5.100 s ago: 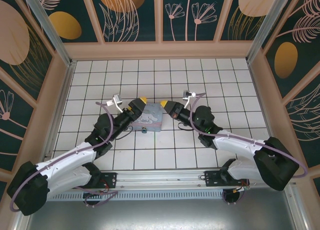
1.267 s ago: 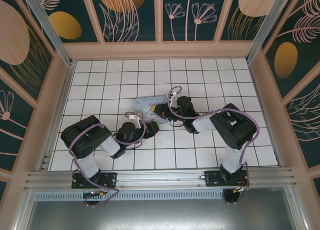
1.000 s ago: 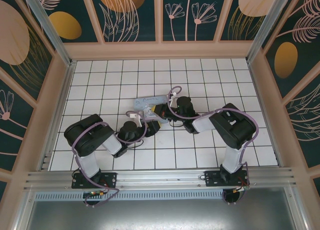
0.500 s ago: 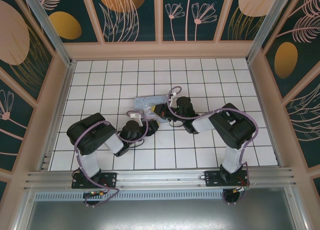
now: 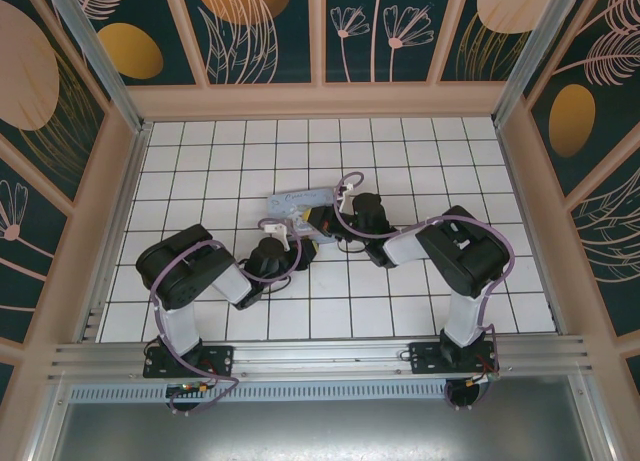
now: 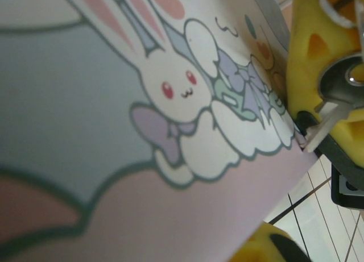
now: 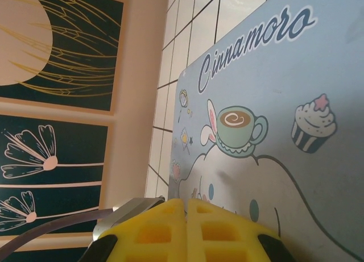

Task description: Unlock a padlock with a key

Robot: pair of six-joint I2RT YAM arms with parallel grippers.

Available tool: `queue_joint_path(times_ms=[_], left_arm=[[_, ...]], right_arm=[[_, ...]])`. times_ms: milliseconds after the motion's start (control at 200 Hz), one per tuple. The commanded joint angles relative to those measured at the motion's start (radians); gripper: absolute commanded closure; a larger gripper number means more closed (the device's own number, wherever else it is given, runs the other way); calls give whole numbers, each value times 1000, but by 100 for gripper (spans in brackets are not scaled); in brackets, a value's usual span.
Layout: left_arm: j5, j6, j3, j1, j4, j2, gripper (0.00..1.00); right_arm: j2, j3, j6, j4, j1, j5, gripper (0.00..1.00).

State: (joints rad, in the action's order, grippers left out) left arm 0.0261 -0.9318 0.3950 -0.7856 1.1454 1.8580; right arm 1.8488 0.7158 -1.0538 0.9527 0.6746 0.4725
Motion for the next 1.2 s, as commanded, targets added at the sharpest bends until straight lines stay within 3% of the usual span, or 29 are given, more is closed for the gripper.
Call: queue_joint_path(times_ms=[0, 40, 265, 611, 841, 1006, 1196], left_arm=[[41, -26, 18, -5, -135, -1, 96], [48, -27, 23, -5, -151, -17, 100], [95, -35, 43, -6, -282, -137, 100], [186, -89, 30, -4, -319, -273, 100], [230, -113, 24, -4, -294, -302, 100], [248, -137, 14, -4, -251, -328, 100], [275, -149, 3, -1, -220, -351, 100]], right_arm=[[-15, 34, 9, -51, 19, 38, 100], [-40, 34, 16, -62, 14, 36, 100], [-287, -48, 76, -137, -1, 4, 100], [-719, -461, 91, -70, 0, -8, 100], [-942, -682, 20, -55, 16, -105, 100], [-991, -745, -38, -31, 60, -204, 100], [-899, -730, -58, 29, 92, -229, 100]])
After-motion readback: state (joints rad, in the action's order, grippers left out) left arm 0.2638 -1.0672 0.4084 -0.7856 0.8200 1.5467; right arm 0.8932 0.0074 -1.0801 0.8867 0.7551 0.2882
